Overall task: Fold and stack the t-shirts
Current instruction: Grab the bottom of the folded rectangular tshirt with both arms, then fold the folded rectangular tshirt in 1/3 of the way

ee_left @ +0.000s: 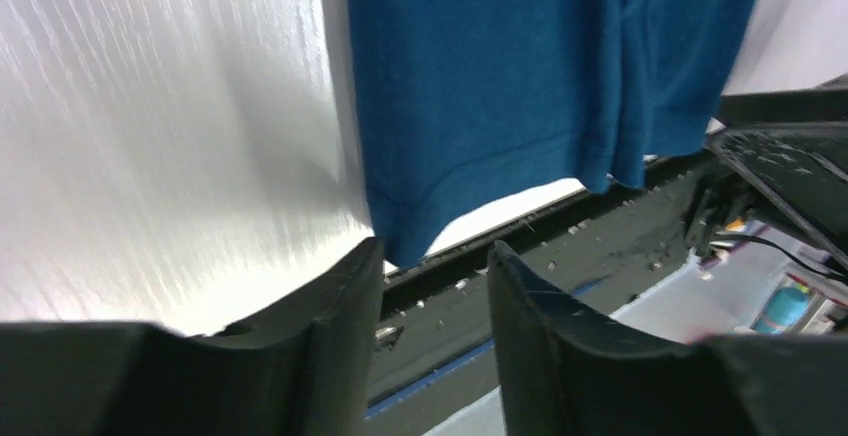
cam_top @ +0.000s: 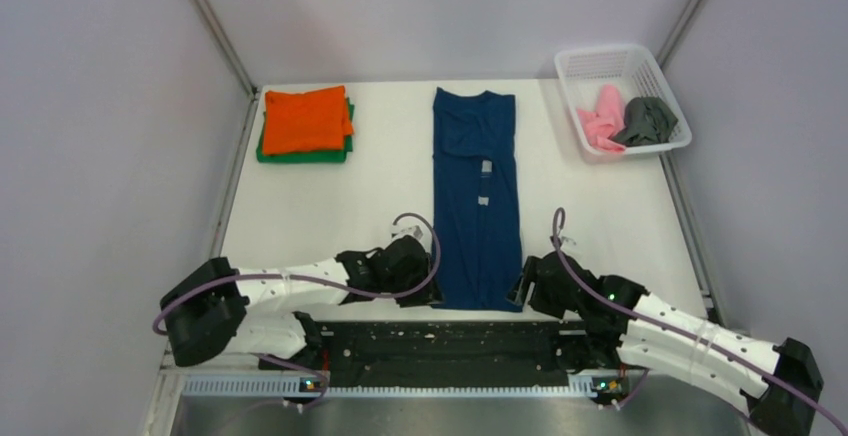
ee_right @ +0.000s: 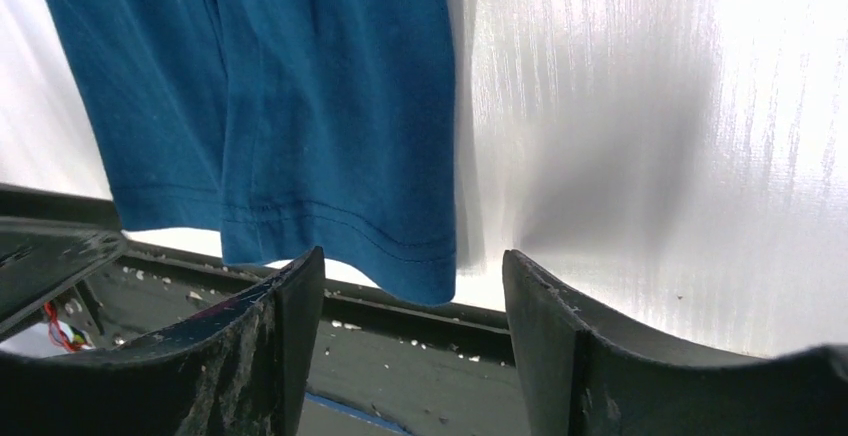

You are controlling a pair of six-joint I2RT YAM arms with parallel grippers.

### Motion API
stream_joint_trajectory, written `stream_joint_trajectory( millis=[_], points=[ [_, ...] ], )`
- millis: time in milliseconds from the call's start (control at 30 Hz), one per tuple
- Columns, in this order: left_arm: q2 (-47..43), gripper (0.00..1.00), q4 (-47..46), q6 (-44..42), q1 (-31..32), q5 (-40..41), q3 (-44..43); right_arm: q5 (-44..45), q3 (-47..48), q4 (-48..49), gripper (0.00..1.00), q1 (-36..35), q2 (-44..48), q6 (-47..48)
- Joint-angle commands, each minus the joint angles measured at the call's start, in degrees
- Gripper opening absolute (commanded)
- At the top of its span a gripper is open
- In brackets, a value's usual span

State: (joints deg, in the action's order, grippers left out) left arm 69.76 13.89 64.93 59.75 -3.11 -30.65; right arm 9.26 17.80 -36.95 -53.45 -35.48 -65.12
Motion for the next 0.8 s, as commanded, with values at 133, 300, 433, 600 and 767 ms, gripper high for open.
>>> stream_joint_trajectory(
  millis=[133, 300, 433, 600, 767],
  points=[
    [8.1, 0.18, -5.4, 2.6, 0.4, 1.2, -1.6, -0.6, -1.8, 3.9, 0.61, 0.2, 1.2, -1.3],
    [9.4, 0.0, -6.7, 3.6, 0.4, 1.4, -0.6, -3.3, -3.8, 7.7, 0.49, 0.2, -1.5, -1.4],
    [10.1, 0.0, -9.7, 3.7, 0.8, 0.2, 0.5, -4.3, -4.9, 8.5, 0.14, 0.2, -3.4, -1.7],
    [8.0, 0.0, -9.0, 6.5, 6.8, 2.3, 2.2, -13.3, -7.5, 9.6, 0.0, 0.2, 0.2, -1.4],
    [6.7, 0.0, -6.2, 10.9, 12.8, 6.1, 3.4, -21.0, -12.7, 8.8, 0.0, 0.1, 7.9, -3.1]
  ],
)
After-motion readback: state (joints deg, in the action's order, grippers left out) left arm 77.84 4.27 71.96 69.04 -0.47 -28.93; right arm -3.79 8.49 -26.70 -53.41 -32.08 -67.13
